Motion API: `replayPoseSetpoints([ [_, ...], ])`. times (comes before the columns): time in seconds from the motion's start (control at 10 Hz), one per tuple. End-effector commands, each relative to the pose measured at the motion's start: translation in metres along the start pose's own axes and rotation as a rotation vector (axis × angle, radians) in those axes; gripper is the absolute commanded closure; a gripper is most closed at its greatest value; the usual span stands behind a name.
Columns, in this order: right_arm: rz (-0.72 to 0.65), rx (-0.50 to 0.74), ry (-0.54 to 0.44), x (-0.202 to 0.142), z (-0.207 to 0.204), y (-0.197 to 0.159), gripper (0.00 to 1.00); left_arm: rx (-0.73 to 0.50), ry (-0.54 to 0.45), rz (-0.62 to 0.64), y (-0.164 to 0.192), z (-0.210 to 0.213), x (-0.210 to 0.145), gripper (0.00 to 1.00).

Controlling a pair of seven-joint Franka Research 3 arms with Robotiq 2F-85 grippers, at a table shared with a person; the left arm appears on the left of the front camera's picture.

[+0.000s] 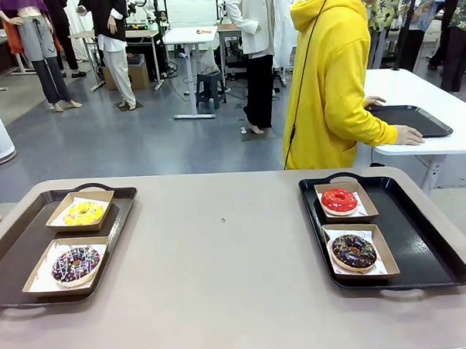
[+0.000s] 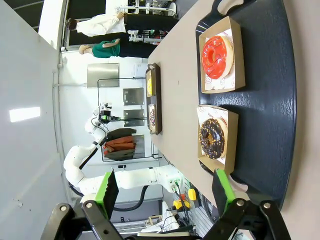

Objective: Individually package the donuts and arrange them on the tray.
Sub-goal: Place the picked Paper togo box on the Handle tray.

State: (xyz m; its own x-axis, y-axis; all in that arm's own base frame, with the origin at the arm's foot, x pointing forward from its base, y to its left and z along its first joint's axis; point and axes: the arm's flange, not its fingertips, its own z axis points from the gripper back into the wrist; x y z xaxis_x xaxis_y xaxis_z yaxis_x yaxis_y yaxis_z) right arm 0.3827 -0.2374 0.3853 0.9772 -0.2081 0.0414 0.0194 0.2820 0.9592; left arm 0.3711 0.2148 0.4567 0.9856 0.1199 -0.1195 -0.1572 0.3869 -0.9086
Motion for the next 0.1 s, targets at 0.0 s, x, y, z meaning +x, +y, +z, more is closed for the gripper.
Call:
replayPoseSetpoints([
  [0.0, 0.000, -0.001, 0.010, -0.0058, -0.0015, 0.0009, 0.01, 0.013, 0.006, -0.016, 0.0011, 0.0010, -0.0054, 0.00],
])
